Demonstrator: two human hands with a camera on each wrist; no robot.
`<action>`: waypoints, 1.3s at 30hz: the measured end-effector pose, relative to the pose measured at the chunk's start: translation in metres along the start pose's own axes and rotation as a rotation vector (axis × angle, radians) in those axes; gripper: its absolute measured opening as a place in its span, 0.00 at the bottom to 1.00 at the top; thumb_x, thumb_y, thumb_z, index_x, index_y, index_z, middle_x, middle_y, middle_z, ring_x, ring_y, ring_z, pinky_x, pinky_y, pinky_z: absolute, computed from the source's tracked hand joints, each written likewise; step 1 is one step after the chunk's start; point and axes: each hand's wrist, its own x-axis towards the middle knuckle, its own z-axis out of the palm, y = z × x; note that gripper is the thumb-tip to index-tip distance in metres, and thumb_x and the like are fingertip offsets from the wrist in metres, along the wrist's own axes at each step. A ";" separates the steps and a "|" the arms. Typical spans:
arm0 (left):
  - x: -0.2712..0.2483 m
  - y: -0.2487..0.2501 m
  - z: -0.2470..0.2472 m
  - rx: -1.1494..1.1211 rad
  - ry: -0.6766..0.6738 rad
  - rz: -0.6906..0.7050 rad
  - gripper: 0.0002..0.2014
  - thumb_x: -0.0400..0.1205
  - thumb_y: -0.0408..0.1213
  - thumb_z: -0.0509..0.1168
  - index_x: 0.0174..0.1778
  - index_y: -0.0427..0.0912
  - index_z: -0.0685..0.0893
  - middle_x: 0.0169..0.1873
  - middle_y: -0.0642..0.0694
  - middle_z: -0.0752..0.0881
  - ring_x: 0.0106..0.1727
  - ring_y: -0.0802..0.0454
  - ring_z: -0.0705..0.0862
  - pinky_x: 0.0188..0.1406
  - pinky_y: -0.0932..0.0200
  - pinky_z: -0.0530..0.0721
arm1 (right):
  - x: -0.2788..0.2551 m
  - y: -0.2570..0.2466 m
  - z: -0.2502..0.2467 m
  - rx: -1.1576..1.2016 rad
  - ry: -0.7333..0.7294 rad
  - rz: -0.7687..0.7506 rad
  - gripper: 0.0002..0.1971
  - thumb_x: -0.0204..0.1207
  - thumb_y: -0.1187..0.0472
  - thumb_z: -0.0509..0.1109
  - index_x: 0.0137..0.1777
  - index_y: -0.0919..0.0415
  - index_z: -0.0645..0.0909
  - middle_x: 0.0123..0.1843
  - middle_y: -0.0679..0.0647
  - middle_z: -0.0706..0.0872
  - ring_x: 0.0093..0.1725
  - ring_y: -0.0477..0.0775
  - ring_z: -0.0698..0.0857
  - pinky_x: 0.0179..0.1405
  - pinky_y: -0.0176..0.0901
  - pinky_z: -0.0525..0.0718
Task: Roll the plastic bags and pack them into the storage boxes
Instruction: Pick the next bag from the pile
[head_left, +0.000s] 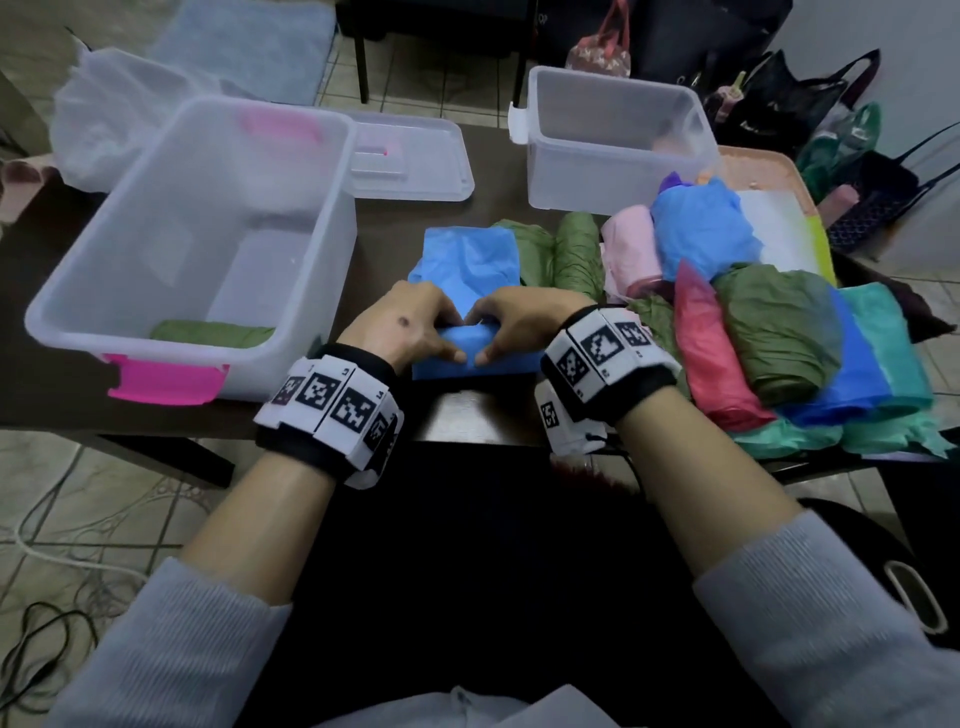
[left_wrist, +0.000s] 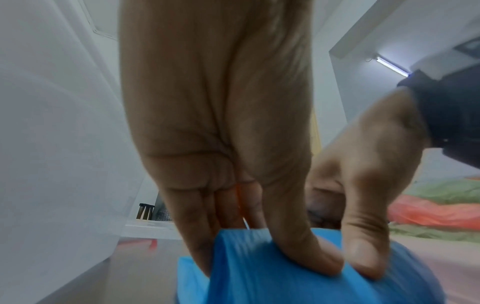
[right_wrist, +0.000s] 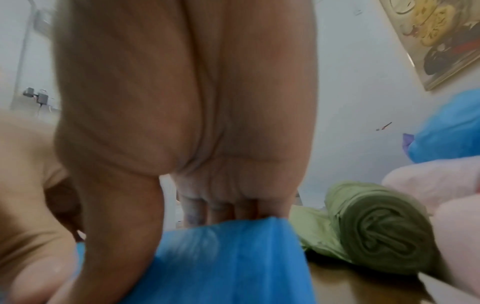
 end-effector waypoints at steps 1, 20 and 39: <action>0.002 0.000 -0.002 0.007 -0.019 -0.010 0.18 0.73 0.41 0.75 0.59 0.46 0.87 0.50 0.43 0.88 0.48 0.52 0.80 0.44 0.62 0.73 | 0.001 0.002 0.000 0.032 -0.011 0.010 0.28 0.72 0.53 0.75 0.72 0.53 0.73 0.67 0.52 0.80 0.64 0.54 0.79 0.68 0.48 0.75; -0.003 -0.011 -0.008 0.002 -0.013 -0.053 0.18 0.71 0.41 0.77 0.56 0.43 0.87 0.45 0.48 0.85 0.49 0.53 0.82 0.51 0.62 0.76 | -0.042 -0.039 0.069 -0.236 0.366 0.000 0.17 0.81 0.63 0.61 0.69 0.64 0.69 0.66 0.60 0.75 0.67 0.62 0.75 0.65 0.53 0.70; 0.014 -0.003 -0.003 0.035 -0.021 -0.146 0.14 0.83 0.41 0.62 0.63 0.44 0.85 0.62 0.40 0.83 0.62 0.43 0.80 0.52 0.59 0.73 | -0.016 -0.022 0.043 -0.101 0.416 -0.031 0.21 0.79 0.55 0.67 0.67 0.65 0.75 0.63 0.62 0.79 0.64 0.63 0.78 0.60 0.51 0.74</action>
